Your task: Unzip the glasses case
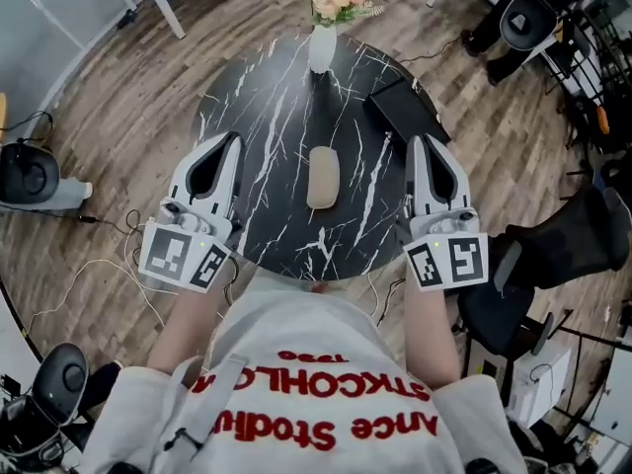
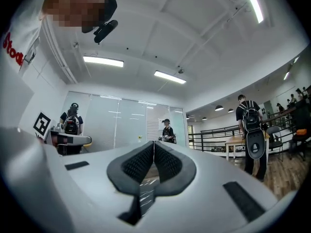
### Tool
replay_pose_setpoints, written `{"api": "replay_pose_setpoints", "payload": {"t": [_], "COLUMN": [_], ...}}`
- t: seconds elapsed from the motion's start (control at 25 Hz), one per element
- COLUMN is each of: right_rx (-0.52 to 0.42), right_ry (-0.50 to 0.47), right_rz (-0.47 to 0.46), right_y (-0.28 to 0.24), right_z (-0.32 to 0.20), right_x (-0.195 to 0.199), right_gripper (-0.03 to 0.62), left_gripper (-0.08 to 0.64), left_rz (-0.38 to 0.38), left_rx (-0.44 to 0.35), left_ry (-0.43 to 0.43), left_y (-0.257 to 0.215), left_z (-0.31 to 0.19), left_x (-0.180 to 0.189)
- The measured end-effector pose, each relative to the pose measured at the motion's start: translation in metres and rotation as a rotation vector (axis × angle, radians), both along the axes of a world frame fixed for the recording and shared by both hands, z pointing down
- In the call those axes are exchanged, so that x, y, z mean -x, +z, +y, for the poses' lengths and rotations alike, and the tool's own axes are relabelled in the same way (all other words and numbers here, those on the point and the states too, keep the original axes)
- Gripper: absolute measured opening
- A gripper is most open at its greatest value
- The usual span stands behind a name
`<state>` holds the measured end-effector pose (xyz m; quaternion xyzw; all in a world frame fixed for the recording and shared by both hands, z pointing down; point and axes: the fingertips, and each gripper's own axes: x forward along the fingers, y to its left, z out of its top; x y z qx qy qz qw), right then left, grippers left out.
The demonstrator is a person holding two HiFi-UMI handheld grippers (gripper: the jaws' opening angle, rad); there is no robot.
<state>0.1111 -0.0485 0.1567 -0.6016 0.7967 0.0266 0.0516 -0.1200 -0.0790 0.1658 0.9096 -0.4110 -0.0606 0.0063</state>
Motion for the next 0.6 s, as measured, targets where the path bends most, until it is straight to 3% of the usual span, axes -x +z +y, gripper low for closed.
{"api": "replay_pose_setpoints", "payload": {"t": [0.16,0.32,0.6], "right_rx": [0.032,0.078,0.153], "right_ry": [0.034,0.03,-0.039], "right_rz": [0.011,0.02,0.031], "right_y": [0.013,0.027,0.058], "right_z": [-0.032,-0.058,-0.084], "right_x": [0.001,0.002,0.002], "right_gripper": [0.015,0.015,0.015], "left_gripper": [0.009,0.009,0.009], "left_rz": [-0.043,-0.026,-0.032], "left_rx": [0.007,0.058,0.112], "left_ry": [0.05,0.065,0.046], "left_y": [0.011,0.027,0.058], "left_z": [-0.038,-0.063,-0.081], "left_x": [-0.01,-0.018,-0.032]}}
